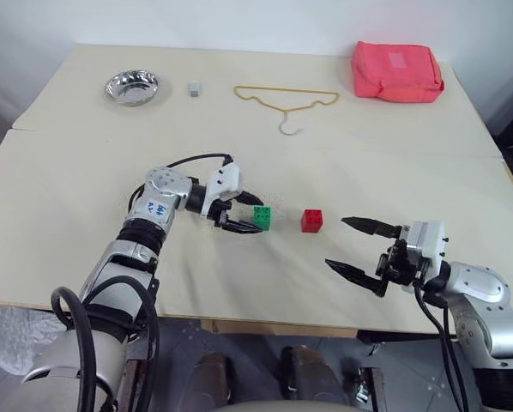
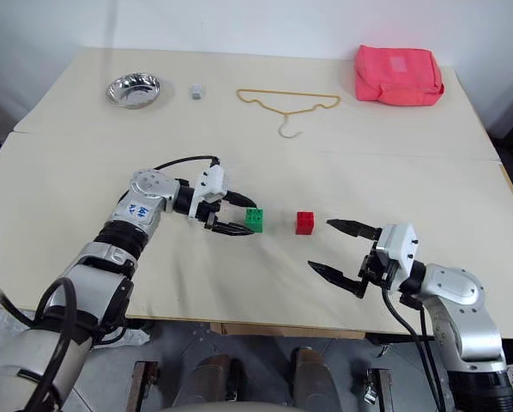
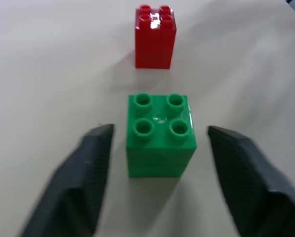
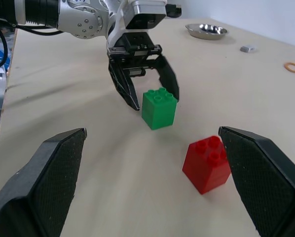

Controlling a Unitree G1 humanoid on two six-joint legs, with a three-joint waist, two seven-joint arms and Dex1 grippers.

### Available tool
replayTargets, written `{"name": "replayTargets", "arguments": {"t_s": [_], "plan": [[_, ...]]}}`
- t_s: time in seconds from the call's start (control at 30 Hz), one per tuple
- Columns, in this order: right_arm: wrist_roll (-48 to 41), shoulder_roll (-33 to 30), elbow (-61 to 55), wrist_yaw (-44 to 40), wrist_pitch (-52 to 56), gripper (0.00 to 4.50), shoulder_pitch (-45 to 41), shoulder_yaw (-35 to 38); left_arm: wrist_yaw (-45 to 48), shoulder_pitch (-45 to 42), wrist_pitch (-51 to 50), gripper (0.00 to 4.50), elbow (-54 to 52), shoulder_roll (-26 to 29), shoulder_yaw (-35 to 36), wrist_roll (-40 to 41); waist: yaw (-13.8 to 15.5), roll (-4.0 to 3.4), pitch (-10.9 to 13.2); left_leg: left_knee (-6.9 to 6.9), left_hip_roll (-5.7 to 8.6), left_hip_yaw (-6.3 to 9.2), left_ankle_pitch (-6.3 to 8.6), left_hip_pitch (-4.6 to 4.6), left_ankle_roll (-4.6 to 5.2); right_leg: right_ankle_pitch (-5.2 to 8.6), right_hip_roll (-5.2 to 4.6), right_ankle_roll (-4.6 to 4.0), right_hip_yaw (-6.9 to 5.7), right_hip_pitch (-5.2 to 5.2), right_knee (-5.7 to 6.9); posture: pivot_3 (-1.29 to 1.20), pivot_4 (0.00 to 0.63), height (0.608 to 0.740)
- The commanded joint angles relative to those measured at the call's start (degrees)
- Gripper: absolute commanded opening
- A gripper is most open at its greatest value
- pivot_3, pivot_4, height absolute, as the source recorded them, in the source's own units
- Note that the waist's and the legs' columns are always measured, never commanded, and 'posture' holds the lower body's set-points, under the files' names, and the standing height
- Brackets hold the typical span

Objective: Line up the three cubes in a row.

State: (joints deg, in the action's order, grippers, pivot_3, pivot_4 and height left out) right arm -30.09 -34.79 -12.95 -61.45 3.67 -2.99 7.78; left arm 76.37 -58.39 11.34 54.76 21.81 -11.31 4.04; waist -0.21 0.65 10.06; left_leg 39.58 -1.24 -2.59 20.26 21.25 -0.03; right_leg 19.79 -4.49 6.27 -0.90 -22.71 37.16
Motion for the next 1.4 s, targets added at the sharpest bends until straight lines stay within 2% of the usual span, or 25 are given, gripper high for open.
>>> {"name": "replayTargets", "arguments": {"t_s": [0.03,0.1,0.13,0.23,0.3,0.4,0.5,0.6,0.8,0.97,1.13,1.27,1.4], "plan": [[0.28,0.49,0.78,-0.58,-0.92,4.5,-2.44,-1.0,2.67,2.19,-2.9,4.25,-11.79,3.45,3.9,4.63,-0.11,0.0,0.0,0.0,-0.01,0.01,0.0,0.01,0.0,0.0,-0.01,0.0,0.0,-0.01,0.01,0.0,0.15,0.74],[0.22,1.03,1.56,-0.27,-0.41,4.5,-4.14,-1.71,4.27,5.42,-5.11,4.25,-20.4,5.74,5.77,7.79,-0.27,0.0,0.0,0.01,-0.07,0.01,0.0,0.02,0.0,0.0,-0.06,0.0,0.03,-0.01,0.01,0.0,0.15,0.74],[-0.43,1.97,1.9,0.43,0.33,4.5,-5.81,-2.06,4.07,8.4,-6.89,4.38,-26.62,7.3,8.73,11.43,-0.31,-0.01,0.0,0.01,-0.09,0.02,0.01,0.02,-0.02,0.0,-0.17,0.0,0.04,-0.01,0.01,0.0,0.15,0.74],[-0.93,4.58,3.17,0.88,0.14,4.5,-10.05,-3.3,-0.15,17.45,-8.86,4.38,-40.04,11.33,18.34,18.71,-1.03,-0.01,0.0,0.09,-0.24,0.13,0.03,0.03,-0.08,0.0,-0.26,-0.02,0.05,0.01,0.01,0.0,0.15,0.74],[0.09,5.76,4.34,0.01,-0.44,4.5,-12.39,-5.09,-4.86,26.1,-12.71,4.38,-46.37,15.16,25.57,21.01,-1.9,-0.04,0.0,0.12,-0.31,0.22,0.04,0.03,-0.12,0.0,-0.27,-0.02,0.12,0.04,0.01,0.0,0.15,0.74],[0.81,6.92,5.81,-0.76,-0.87,4.5,-14.18,-6.81,-10.1,37.91,-16.3,4.38,-51.38,18.46,32.24,21.56,-2.41,-0.07,0.02,0.06,-0.41,0.32,0.05,-0.05,-0.19,0.02,-0.24,-0.08,0.2,0.07,0.06,0.0,0.15,0.74],[1.31,7.82,7.62,-2.03,-1.14,4.5,-17.02,-8.54,-15.26,51.82,-16.58,4.38,-52.66,17.9,42.03,22.68,-2.26,-0.08,0.02,0.06,-0.37,0.33,0.06,-0.04,-0.18,0.03,-0.31,-0.1,0.17,0.12,0.03,0.0,0.15,0.74],[1.36,8.52,8.43,-3.74,-1.04,4.5,-19.48,-10.1,-18.03,62.85,-16.28,4.38,-52.62,15.9,48.27,23.9,-1.7,-0.05,0.03,0.06,-0.3,0.35,0.11,-0.04,-0.1,0.02,-0.43,-0.1,0.13,0.17,-0.04,0.0,0.15,0.74],[1.28,9.85,8.95,-5.48,-1.25,4.5,-21.01,-11.55,-23.8,72.98,-16.8,4.38,-52.47,10.73,52.81,26.03,-1.09,-0.03,0.01,0.0,0.01,0.55,0.14,-0.05,-0.01,0.04,-0.86,-0.12,-0.14,0.26,-0.26,0.0,0.15,0.74],[1.66,9.79,8.82,-5.87,-1.29,4.5,-20.77,-11.6,-26.82,68.36,-18.27,4.38,-57.36,9.7,45.58,25.18,-0.67,-0.01,0.0,-0.02,0.24,0.62,0.14,-0.05,0.11,0.03,-1.1,-0.11,-0.23,0.28,-0.25,0.0,0.15,0.74],[1.8,9.14,8.3,-5.94,-0.42,4.5,-20.3,-11.61,-32.02,56.75,-22.84,4.38,-52.87,12.37,37.1,19.97,-1.02,0.0,-0.01,-0.02,0.3,0.59,0.11,-0.04,0.1,0.02,-1.08,-0.09,-0.33,0.25,-0.14,0.0,0.15,0.74],[1.9,8.82,7.04,-5.52,0.37,4.5,-19.38,-11.78,-32.59,45.53,-23.14,4.38,-42.79,13.47,32.73,17.94,-1.63,0.0,-0.01,-0.09,0.33,0.44,0.1,-0.06,0.13,0.0,-1.05,-0.06,-0.53,0.2,-0.01,0.0,0.15,0.74],[1.75,8.56,4.99,-4.12,1.34,4.5,-17.82,-11.55,-31.82,36.89,-18.73,4.38,-31.93,14.67,28.06,13.25,-1.48,0.0,-0.01,-0.08,0.31,0.39,0.09,-0.04,0.14,0.0,-1.04,-0.05,-1.13,0.16,0.0,0.0,0.15,0.74]]}}
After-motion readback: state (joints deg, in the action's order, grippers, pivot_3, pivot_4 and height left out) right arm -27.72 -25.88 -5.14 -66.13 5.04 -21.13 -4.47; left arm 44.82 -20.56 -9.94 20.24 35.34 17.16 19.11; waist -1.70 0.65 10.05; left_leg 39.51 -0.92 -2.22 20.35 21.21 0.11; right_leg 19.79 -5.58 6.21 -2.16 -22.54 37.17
